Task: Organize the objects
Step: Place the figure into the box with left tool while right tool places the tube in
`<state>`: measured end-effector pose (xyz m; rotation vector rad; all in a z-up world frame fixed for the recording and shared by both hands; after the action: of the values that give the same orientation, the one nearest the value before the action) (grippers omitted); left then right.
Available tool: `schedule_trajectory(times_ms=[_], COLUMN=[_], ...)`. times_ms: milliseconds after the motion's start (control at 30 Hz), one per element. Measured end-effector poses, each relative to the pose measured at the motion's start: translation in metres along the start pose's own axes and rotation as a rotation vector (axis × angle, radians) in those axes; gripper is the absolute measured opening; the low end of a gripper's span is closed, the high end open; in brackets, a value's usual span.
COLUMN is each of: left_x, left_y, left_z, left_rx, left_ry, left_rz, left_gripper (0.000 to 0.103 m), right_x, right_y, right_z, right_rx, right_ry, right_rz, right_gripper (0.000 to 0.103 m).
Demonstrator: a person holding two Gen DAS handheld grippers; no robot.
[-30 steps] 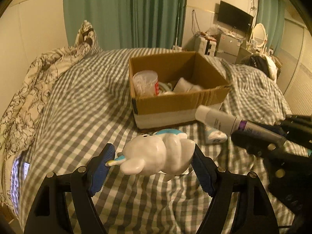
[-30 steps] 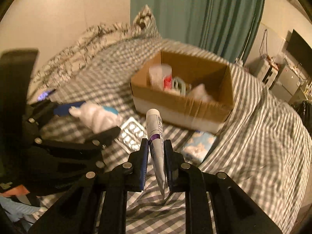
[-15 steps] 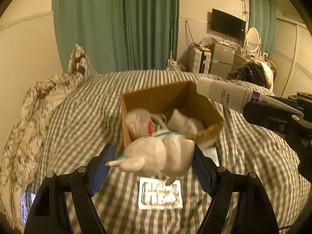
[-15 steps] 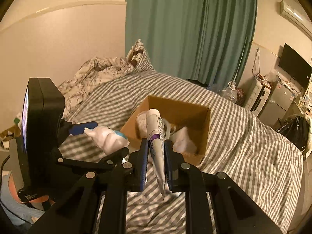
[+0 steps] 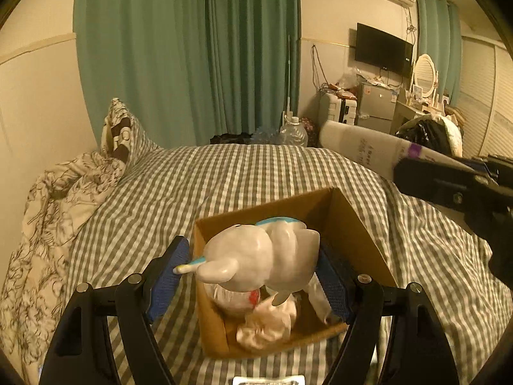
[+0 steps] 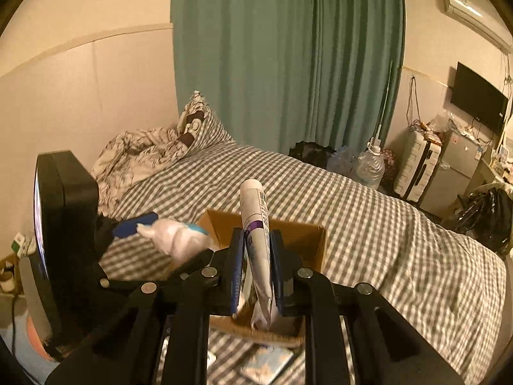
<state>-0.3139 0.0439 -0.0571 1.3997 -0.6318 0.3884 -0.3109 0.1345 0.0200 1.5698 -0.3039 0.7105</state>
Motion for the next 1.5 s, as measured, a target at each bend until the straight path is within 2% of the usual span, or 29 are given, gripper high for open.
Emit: schedule_trajectory(times_ms=[200, 333, 533, 700, 933, 967, 1000, 1067, 1167, 1267, 1500], left_x=[-0.039, -0.065, -0.104, -0.11, -0.111, -0.11, -0.108, -0.1, -0.087, -0.068, 0.011], left_y=[0.011, 0.006, -0.014, -0.018, -0.021, -0.02, -0.019, -0.016, -0.012, -0.005, 0.027], left_z=[0.0, -0.01, -0.03, -0.038, -0.026, -0.024, -0.022, -0.015, -0.009, -0.005, -0.005], left_rx=[0.031, 0.001, -0.06, -0.098, -0.097, -0.094, -0.089, -0.072, -0.045, -0.02, -0.054], left_ry=[-0.019, -0.05, -0.111, -0.135, -0.094, -0.096, -0.089, -0.06, -0.057, -0.048, 0.008], left_rz=[0.016, 0.037, 0.084, 0.093, 0.115, 0.11, 0.102, 0.071, 0.052, 0.037, -0.082], left_gripper=[0.079, 0.079, 0.079, 0.079, 0.081, 0.085, 0.093, 0.1, 0.101, 0.101, 0.103], right_x=[-0.043, -0.07, -0.117, -0.144, -0.149, -0.147, -0.146, -0.135, -0.114, -0.088, 0.0], right_y=[0.022, 0.007, -0.028, -0.039, -0.039, -0.037, -0.035, -0.03, -0.023, -0.017, 0.005], right_z=[-0.016, -0.029, -0.056, -0.069, -0.066, -0.066, -0.066, -0.067, -0.067, -0.07, -0.066], right_rx=[-0.062, -0.097, -0.137, -0.171, -0.193, -0.192, -0.194, -0.211, -0.222, -0.21, -0.184], right_ry=[0.001, 0.007, 0.003, 0.012, 0.001, -0.007, -0.012, -0.016, -0.018, -0.056, -0.121], right_rz=[-0.012, 0.019, 0.111, 0.144, 0.132, 0.125, 0.118, 0.089, 0.048, 0.019, -0.092], right_gripper=[0.015, 0.015, 0.015, 0.015, 0.017, 0.021, 0.039, 0.063, 0.064, 0.068, 0.08])
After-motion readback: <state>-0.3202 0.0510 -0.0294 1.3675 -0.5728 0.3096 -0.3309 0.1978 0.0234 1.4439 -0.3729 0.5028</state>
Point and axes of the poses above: each gripper's, at about its wrist camera, not at the fingertips, and x roughly against the way its jaws point, z to its left, y to its top, the point moved 9 cm from there along -x, roughly the way its jaws point, and after that the axes turned 2 degrees about -x, right-handed, at the moved point
